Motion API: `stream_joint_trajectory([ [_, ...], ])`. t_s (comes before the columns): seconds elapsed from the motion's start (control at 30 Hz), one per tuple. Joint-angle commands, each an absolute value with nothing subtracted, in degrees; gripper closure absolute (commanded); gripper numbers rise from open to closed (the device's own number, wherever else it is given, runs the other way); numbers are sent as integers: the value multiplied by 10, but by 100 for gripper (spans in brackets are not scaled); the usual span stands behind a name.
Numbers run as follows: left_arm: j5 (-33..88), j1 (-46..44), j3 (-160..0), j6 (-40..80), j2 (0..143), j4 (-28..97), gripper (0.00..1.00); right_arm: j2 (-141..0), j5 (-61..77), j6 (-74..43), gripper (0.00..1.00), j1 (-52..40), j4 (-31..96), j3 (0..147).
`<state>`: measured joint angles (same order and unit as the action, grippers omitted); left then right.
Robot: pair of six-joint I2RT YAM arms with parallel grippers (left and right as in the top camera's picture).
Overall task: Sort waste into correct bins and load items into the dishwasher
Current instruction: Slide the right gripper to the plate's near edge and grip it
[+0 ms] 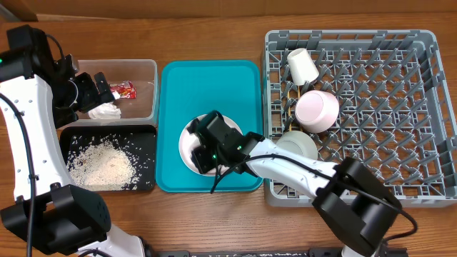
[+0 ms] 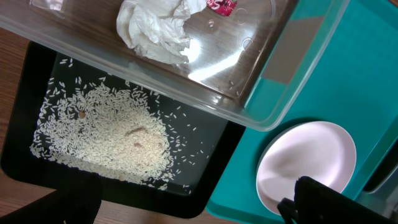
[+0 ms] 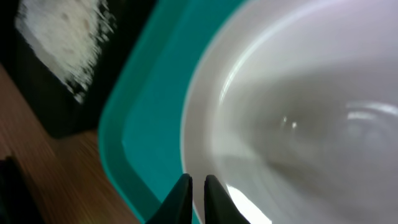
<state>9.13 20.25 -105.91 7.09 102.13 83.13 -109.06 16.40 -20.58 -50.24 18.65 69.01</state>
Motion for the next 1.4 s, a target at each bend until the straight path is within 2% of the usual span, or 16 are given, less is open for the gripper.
stream_joint_trajectory([
  [0.0,88,199,-1068,73,1019,831,0,-1063,150,-197,86,-507,181,713],
  [0.07,88,199,-1068,73,1019,831,0,-1063,131,-196,78,-513,183,713],
  [0.27,88,199,-1068,73,1019,831,0,-1065,6,-173,69,-559,184,713],
  [0.6,88,199,-1068,73,1019,831,0,-1065,-93,-149,67,-604,184,713],
  [1.37,88,199,-1068,73,1019,831,0,-1113,-105,-145,66,-615,156,713],
])
